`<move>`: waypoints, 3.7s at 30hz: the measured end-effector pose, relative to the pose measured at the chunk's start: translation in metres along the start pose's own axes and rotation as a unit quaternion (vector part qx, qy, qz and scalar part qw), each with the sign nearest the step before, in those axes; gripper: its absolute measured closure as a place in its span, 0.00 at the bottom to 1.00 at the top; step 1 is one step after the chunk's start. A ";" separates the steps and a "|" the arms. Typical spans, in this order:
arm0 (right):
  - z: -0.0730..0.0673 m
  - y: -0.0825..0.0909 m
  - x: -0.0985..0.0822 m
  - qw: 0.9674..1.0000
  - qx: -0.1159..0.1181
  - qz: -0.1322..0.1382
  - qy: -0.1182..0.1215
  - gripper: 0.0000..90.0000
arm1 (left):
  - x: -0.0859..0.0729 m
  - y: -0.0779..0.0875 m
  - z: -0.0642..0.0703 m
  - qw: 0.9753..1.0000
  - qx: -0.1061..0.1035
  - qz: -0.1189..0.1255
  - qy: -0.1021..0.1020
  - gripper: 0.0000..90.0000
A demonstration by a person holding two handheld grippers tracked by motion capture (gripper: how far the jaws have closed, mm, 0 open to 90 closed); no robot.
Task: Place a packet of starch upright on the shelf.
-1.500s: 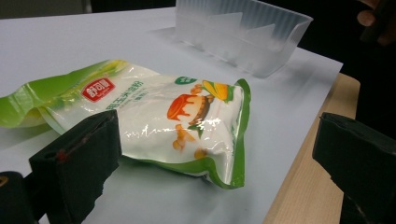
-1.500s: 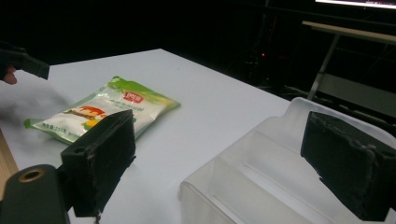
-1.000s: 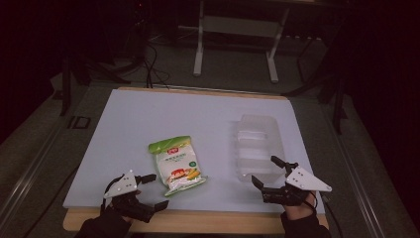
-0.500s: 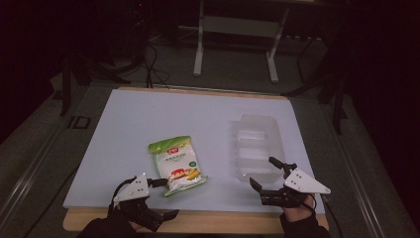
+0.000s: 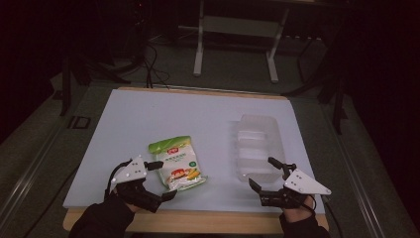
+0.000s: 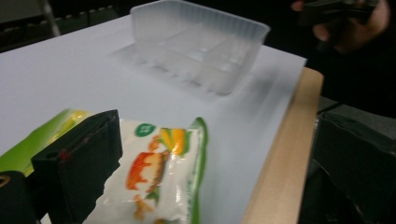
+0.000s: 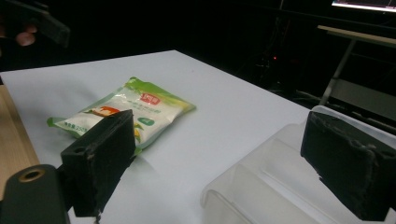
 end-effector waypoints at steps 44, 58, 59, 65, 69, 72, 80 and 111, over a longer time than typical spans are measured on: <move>-0.004 -0.007 -0.005 1.000 0.014 -0.019 0.012 0.11 | -0.017 -0.048 -0.136 0.980 0.125 -0.084 0.129 0.10; -0.004 -0.011 -0.007 0.999 0.021 -0.027 0.009 0.11 | -0.049 -0.067 -0.156 0.974 0.088 -0.128 0.164 0.13; -0.005 -0.012 -0.007 0.999 0.021 -0.028 0.011 0.11 | -0.050 -0.068 -0.156 0.973 0.092 -0.133 0.163 0.13; -0.004 -0.011 -0.008 0.999 0.022 -0.029 0.009 0.11 | -0.051 -0.074 -0.151 0.977 0.055 -0.133 0.159 0.28; -0.003 -0.012 -0.008 0.999 0.024 -0.030 0.006 0.11 | -0.049 -0.078 -0.143 0.978 0.047 -0.141 0.146 0.40; -0.004 -0.013 -0.007 0.999 0.024 -0.031 0.008 0.11 | -0.046 -0.083 -0.133 0.980 0.032 -0.157 0.122 0.64; -0.004 -0.012 -0.007 0.999 0.025 -0.031 0.008 0.11 | -0.043 -0.085 -0.124 0.980 0.046 -0.164 0.101 0.83; 0.006 -0.005 0.005 1.000 -0.002 -0.016 0.005 0.13 | 0.011 -0.047 -0.084 0.992 0.064 -0.103 0.038 0.92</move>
Point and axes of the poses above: each handheld gripper's, and its own axes: y roughly backward along the jaws, x roughly out of its top, z roughly to its right, the point moved 2 cm from there along -y, roughly forward along the jaws, and after that the axes turned 6 degrees about -z, right-handed, at the moved point
